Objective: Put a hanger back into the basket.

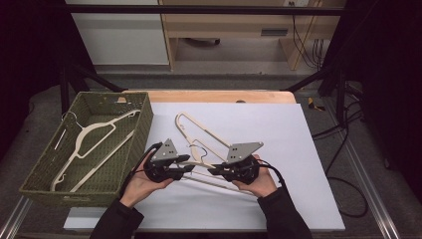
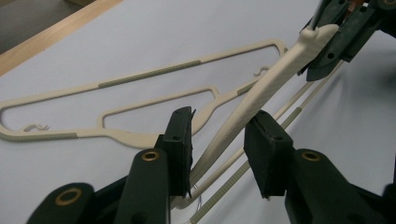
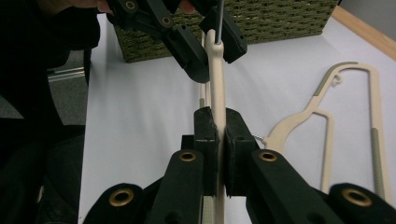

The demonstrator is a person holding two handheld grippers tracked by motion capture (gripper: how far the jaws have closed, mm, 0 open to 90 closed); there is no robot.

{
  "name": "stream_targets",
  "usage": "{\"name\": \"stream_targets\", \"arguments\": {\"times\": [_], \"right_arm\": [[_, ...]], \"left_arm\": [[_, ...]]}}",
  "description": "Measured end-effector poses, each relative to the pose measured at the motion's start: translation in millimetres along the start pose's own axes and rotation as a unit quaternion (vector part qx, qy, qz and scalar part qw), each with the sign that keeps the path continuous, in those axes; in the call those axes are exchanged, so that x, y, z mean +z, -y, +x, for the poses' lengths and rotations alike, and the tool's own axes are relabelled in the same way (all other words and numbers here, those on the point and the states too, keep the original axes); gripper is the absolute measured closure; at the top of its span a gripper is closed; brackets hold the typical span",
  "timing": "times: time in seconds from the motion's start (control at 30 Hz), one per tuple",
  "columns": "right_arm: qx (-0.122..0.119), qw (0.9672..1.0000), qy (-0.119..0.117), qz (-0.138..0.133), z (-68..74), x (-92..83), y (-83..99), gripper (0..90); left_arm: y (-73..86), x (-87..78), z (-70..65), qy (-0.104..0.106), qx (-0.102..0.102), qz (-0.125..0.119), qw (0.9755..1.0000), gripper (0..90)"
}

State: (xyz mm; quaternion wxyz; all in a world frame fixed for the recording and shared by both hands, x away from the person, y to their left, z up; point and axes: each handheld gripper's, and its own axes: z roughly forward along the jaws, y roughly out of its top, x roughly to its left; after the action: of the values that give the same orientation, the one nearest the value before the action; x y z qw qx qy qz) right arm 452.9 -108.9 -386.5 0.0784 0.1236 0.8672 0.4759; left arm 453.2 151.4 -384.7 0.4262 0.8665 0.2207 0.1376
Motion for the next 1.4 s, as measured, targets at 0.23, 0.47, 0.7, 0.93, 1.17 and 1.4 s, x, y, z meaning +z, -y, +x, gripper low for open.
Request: {"name": "stream_targets", "arguments": {"times": [0.23,0.47,0.7,0.93,1.17,1.4], "right_arm": [[0.012,0.9998,0.014,-0.005,-5.6,-2.0,4.3,81.1],[0.011,0.9978,0.061,-0.023,-8.6,-4.8,6.5,68.3],[0.006,0.9953,0.093,-0.029,-9.4,-5.2,7.6,55.1],[0.022,0.9902,0.127,-0.053,-9.7,-16.3,7.5,39.8],[0.063,0.9819,0.162,-0.076,-14.6,-34.3,14.5,23.5],[0.090,0.9731,0.195,-0.083,-15.7,-49.2,22.7,12.5]], "left_arm": [[-2.3,0.6,-6.5,0.008,0.010,0.020,0.9997,72.8],[-6.1,-0.8,-15.1,0.020,0.003,0.013,0.9997,80.5],[-10.2,-0.5,-24.7,0.044,-0.006,0.005,0.9990,85.9],[-11.0,-7.5,-23.3,0.018,-0.024,-0.005,0.9995,86.6],[-12.6,-17.2,-18.5,-0.007,-0.042,-0.025,0.9988,86.6],[-19.0,-42.1,-11.8,-0.028,-0.053,-0.050,0.9970,86.6]]}}
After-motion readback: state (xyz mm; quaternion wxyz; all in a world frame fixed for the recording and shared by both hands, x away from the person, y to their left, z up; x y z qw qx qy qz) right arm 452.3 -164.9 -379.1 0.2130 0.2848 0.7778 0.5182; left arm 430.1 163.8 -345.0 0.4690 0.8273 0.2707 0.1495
